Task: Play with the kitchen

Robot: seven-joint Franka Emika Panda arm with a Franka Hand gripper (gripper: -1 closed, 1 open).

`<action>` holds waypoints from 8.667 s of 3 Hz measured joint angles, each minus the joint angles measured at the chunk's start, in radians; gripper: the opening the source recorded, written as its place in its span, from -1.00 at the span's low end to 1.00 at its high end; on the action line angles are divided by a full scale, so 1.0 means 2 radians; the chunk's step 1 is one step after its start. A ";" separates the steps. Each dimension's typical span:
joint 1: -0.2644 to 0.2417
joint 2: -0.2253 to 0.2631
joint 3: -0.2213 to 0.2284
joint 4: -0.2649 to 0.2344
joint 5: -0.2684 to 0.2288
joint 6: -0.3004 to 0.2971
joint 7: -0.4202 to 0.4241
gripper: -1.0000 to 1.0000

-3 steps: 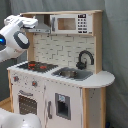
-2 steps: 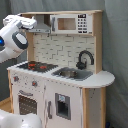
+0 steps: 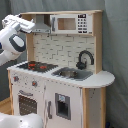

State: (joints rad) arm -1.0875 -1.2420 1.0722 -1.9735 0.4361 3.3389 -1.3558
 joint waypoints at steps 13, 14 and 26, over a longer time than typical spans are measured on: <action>-0.100 -0.145 -0.049 0.145 -0.117 -0.409 0.570 1.00; -0.106 -0.142 -0.045 0.162 -0.140 -0.446 0.609 1.00; -0.314 -0.108 -0.077 0.322 -0.162 -0.774 0.731 -1.00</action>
State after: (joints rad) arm -1.7148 -1.4570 0.9191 -1.3289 0.1121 1.7914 0.1057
